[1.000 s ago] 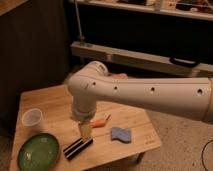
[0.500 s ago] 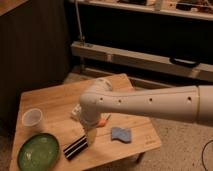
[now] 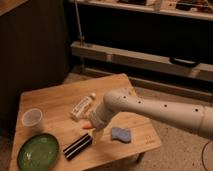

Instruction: Place the eraser in the ceramic cup

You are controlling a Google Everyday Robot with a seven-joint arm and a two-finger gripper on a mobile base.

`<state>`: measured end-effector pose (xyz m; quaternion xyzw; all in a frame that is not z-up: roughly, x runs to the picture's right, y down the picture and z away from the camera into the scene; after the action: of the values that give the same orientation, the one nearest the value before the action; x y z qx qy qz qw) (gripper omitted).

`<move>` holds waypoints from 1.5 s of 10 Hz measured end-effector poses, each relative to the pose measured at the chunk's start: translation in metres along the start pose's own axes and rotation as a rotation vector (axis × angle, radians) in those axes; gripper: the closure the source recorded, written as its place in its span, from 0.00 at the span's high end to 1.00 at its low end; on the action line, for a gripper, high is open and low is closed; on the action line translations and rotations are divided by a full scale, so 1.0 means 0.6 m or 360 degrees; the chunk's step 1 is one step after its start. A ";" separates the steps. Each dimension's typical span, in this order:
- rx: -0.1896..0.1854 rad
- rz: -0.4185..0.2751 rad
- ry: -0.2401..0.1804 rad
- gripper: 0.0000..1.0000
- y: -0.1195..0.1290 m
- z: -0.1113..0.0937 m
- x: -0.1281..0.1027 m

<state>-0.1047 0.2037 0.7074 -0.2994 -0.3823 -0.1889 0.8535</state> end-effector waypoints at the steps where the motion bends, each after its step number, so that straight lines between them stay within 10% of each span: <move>1: -0.0057 -0.0047 0.0055 0.80 -0.009 0.017 -0.014; 4: -0.0205 -0.0106 0.0198 0.80 0.003 0.063 -0.032; 15: -0.0240 -0.0054 0.0096 0.80 0.023 0.131 -0.054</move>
<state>-0.1601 0.2686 0.7194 -0.3504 -0.3462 -0.2405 0.8364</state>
